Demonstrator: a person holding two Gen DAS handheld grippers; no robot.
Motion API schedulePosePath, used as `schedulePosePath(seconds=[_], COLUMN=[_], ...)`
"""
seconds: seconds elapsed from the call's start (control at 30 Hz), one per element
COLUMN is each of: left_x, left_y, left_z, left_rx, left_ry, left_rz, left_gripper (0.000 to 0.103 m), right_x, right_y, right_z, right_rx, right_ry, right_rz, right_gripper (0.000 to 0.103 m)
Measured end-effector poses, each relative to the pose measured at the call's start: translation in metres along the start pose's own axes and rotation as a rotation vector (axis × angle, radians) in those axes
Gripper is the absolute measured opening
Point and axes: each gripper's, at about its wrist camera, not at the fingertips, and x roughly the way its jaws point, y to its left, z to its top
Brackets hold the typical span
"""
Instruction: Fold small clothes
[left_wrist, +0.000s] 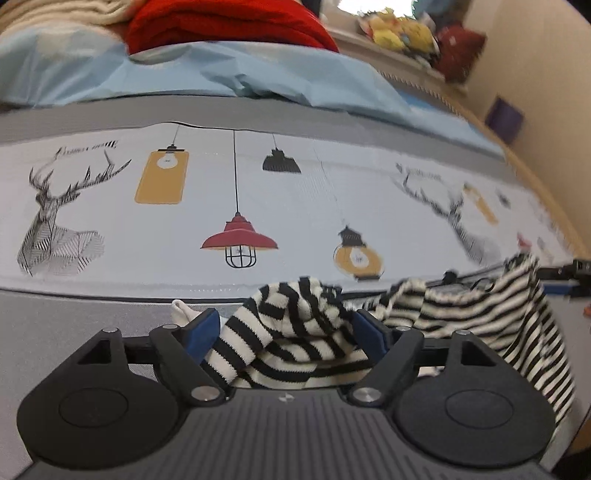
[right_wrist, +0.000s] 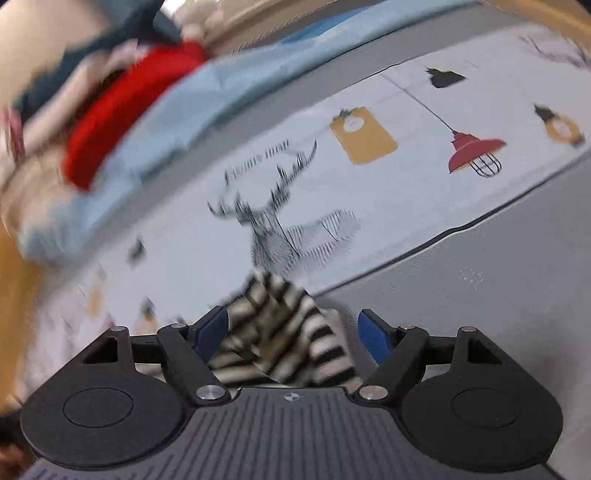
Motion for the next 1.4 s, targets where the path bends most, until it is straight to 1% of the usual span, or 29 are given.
schedulePosePath(seconds=[0.07,0.1,0.17,0.2,0.3,0.4,0.43,0.47,0.5,0.53,0.57,0.6,0.63,0.7,0.73,0.77,0.83,0.9,0.93,0.97,1.0,1.07,1.1,1.13,1.2,1.23,1.3,1.33,1.4], left_x=[0.005,0.006,0.008,0.01,0.019,0.022,0.023,0.024,0.025,0.026,0.026,0.025,0.02,0.008,0.002,-0.003,-0.009,-0.009,-0.005,0.001,0.01,0.028,0.034,0.035,0.026,0.019,0.006,0.0,-0.007], left_y=[-0.007,-0.008,-0.006,-0.004,-0.011,-0.011,-0.011,-0.01,-0.008,-0.007,-0.006,-0.004,-0.001,0.007,0.012,0.018,0.026,0.032,0.034,0.034,0.033,0.034,0.036,0.038,0.042,0.045,0.052,0.056,0.062], left_z=[-0.002,-0.003,-0.001,-0.001,-0.003,-0.001,0.0,0.001,0.002,0.003,0.004,0.006,0.008,0.013,0.015,0.017,0.019,0.022,0.021,0.02,0.018,0.011,0.008,0.007,0.009,0.01,0.009,0.007,0.003], left_rx=[0.073,0.09,0.079,0.077,0.152,0.137,0.13,0.124,0.12,0.119,0.12,0.122,0.114,0.066,0.033,0.001,-0.048,-0.083,-0.091,-0.089,-0.08,-0.071,-0.077,-0.084,-0.105,-0.123,-0.153,-0.166,-0.179], left_ry=[0.011,0.009,0.008,0.015,0.024,-0.003,-0.018,-0.025,-0.027,-0.024,-0.024,-0.034,-0.064,-0.129,-0.167,-0.199,-0.232,-0.226,-0.201,-0.161,-0.104,0.023,0.07,0.091,0.067,0.051,0.041,0.047,0.07], left_rz=[0.037,0.041,0.044,0.052,0.105,0.107,0.111,0.11,0.103,0.093,0.092,0.104,0.123,0.142,0.157,0.181,0.211,0.213,0.207,0.208,0.222,0.228,0.226,0.229,0.236,0.232,0.21,0.194,0.162], left_gripper=[0.084,0.084,0.084,0.084,0.084,0.083,0.081,0.072,0.055,0.045,0.023,0.016,0.016,0.011,0.007,0.006,0.006,0.006,0.006,0.006,0.01,0.011,0.017,0.019,0.032,0.035,0.049,0.051,0.064], right_x=[0.01,0.014,0.018,0.02,0.023,0.027,0.028,0.029,0.029,0.029,0.028,0.028,0.027,0.025,0.022,0.017,0.004,-0.005,-0.005,-0.001,0.005,0.025,0.037,0.045,0.055,0.055,0.047,0.041,0.023], right_y=[0.003,0.005,0.007,0.008,0.012,0.02,0.023,0.025,0.028,0.031,0.033,0.035,0.037,0.041,0.044,0.047,0.056,0.066,0.069,0.074,0.076,0.076,0.074,0.073,0.071,0.071,0.071,0.069,0.063], right_z=[-0.004,-0.006,-0.009,-0.009,-0.009,-0.012,-0.012,-0.013,-0.013,-0.013,-0.014,-0.014,-0.014,-0.013,-0.012,-0.01,-0.008,-0.008,-0.009,-0.01,-0.012,-0.017,-0.021,-0.024,-0.029,-0.029,-0.026,-0.025,-0.024], right_rx=[-0.068,-0.104,-0.15,-0.157,-0.189,-0.247,-0.259,-0.269,-0.282,-0.294,-0.308,-0.32,-0.33,-0.34,-0.341,-0.341,-0.355,-0.373,-0.384,-0.405,-0.424,-0.452,-0.462,-0.474,-0.48,-0.472,-0.447,-0.429,-0.368], right_ry=[0.031,0.045,0.054,0.05,0.045,0.046,0.042,0.035,0.028,0.019,0.009,-0.001,-0.008,-0.035,-0.064,-0.102,-0.199,-0.269,-0.28,-0.28,-0.265,-0.174,-0.12,-0.085,-0.039,-0.037,-0.051,-0.06,-0.08], right_rz=[-0.051,-0.078,-0.109,-0.117,-0.12,-0.153,-0.158,-0.159,-0.158,-0.158,-0.155,-0.148,-0.138,-0.122,-0.112,-0.097,-0.065,-0.029,-0.032,-0.055,-0.089,-0.165,-0.205,-0.234,-0.263,-0.268,-0.272,-0.263,-0.229], right_gripper=[0.078,0.078,0.078,0.078,0.078,0.078,0.077,0.076,0.073,0.067,0.062,0.048,0.03,0.018,0.014,0.014,0.012,0.012,0.012,0.012,0.013,0.015,0.019,0.026,0.034,0.04,0.044,0.046,0.047])
